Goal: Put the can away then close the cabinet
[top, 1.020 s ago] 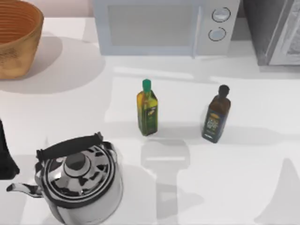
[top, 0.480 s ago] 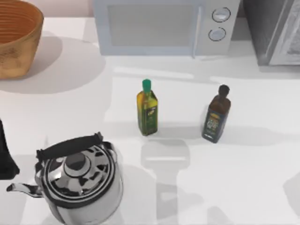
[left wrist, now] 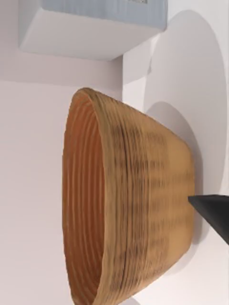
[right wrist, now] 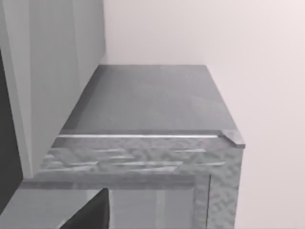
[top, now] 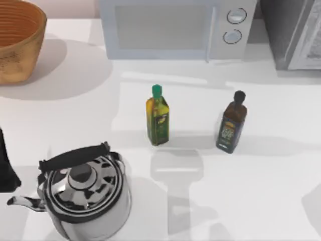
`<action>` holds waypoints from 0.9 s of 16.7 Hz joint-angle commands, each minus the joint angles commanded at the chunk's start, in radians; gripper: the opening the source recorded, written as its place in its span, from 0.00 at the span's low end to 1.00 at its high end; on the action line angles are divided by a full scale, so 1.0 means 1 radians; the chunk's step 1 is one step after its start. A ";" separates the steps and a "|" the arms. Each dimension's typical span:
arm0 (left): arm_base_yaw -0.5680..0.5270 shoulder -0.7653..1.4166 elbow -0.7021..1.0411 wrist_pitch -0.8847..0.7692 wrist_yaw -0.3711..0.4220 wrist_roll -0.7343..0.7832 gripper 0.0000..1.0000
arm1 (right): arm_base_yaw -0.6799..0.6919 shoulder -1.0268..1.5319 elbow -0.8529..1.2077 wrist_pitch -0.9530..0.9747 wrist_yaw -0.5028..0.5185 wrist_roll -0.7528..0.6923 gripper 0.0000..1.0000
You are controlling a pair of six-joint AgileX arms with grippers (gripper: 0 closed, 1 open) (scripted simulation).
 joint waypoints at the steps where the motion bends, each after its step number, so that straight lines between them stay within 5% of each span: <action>1: 0.000 0.000 0.000 0.000 0.000 0.000 1.00 | 0.020 0.003 0.000 -0.003 0.018 0.001 1.00; 7: 0.000 0.000 0.000 0.000 0.000 0.000 1.00 | 0.344 0.039 0.000 -0.045 0.287 0.008 1.00; 15: 0.000 0.000 0.000 0.000 0.000 0.000 1.00 | 1.001 0.016 0.000 -0.066 0.978 -0.019 1.00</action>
